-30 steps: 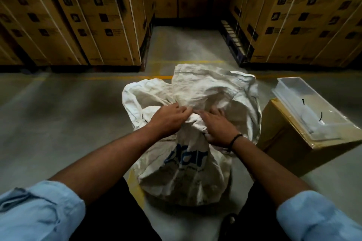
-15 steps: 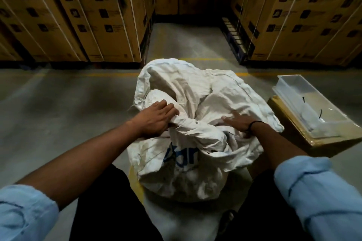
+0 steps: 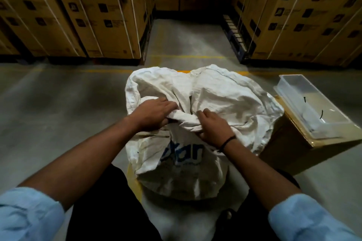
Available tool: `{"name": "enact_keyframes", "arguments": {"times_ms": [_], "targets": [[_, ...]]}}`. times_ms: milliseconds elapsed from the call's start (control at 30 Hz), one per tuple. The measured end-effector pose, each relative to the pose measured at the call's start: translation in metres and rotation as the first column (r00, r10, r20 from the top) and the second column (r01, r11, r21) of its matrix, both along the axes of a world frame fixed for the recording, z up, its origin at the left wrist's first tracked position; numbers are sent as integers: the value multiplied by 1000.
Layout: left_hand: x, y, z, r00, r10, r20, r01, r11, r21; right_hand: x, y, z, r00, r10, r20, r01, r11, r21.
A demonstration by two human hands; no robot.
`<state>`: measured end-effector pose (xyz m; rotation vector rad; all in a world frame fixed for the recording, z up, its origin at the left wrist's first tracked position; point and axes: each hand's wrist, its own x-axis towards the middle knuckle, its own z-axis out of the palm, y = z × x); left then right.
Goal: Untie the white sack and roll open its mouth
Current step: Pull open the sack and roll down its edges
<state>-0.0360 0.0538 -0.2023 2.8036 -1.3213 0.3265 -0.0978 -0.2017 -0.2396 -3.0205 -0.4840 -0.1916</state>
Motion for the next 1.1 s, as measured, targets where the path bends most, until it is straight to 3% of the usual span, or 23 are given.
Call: {"name": "enact_keyframes", "arguments": {"times_ms": [100,267,333,400,467,533,633,767,933,1033,1100], "targets": [[6,18,6,998,52,31,-54,996,71,10,-23,11,999,-22,42,25,998,-58],[13,11,9,955,285,-84,-274,953,128,19,-17,23,1000,12,27,-7,987,-162],[9,3,15,976,215,-34,-206,962,180,19,-22,23,999,5,-36,-9,994,-113],[0,-15,21,994,105,10,-105,981,163,18,-31,22,990,5,-142,2,999,47],[-10,-42,21,997,51,-63,-44,992,116,17,-31,21,970,85,-227,-44,983,178],[-16,-65,15,968,76,-239,-57,995,84,17,-29,24,956,131,-263,-72,972,224],[-14,-73,4,931,104,-349,-79,993,86,11,-35,25,950,163,-265,-103,969,225],[-13,-59,8,890,-7,-456,35,998,55,3,-49,13,934,84,-348,-72,996,45],[-9,-14,36,769,-75,-635,86,996,-14,17,-75,34,867,109,-486,-32,986,164],[-11,-23,31,804,-16,-595,52,998,43,26,-84,41,797,81,-599,59,976,209],[-12,-35,20,883,40,-468,6,995,97,27,-83,39,779,81,-622,26,987,161]]}}
